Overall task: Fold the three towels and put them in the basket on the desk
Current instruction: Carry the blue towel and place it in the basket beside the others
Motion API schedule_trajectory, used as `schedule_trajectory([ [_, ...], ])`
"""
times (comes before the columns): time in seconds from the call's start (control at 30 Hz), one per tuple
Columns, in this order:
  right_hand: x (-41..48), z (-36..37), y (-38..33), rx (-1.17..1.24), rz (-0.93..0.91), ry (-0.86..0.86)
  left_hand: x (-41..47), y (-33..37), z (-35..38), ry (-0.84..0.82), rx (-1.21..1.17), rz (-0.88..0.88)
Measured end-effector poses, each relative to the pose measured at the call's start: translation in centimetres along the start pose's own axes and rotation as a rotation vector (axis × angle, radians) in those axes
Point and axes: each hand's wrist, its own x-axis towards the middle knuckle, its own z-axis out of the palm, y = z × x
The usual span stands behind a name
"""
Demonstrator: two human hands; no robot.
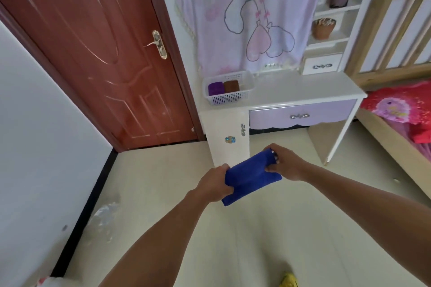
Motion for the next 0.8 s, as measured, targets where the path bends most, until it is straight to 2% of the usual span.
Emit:
schedule_trajectory([
  [0.2,12.8,-8.0,0.8,0.054,0.022,-0.022,12.3,3.3,-3.9,0.038,-0.100,-0.053],
  [0.43,25.2,-11.8,0.3,0.060,0.036,-0.042,23.2,2.6,-8.9,0.068,-0.177,-0.058],
  [0.8,46.2,-18.4,-1.0,0.078,0.107,0.111,44.0,0.3,-15.7,0.028,-0.464,-0.027],
])
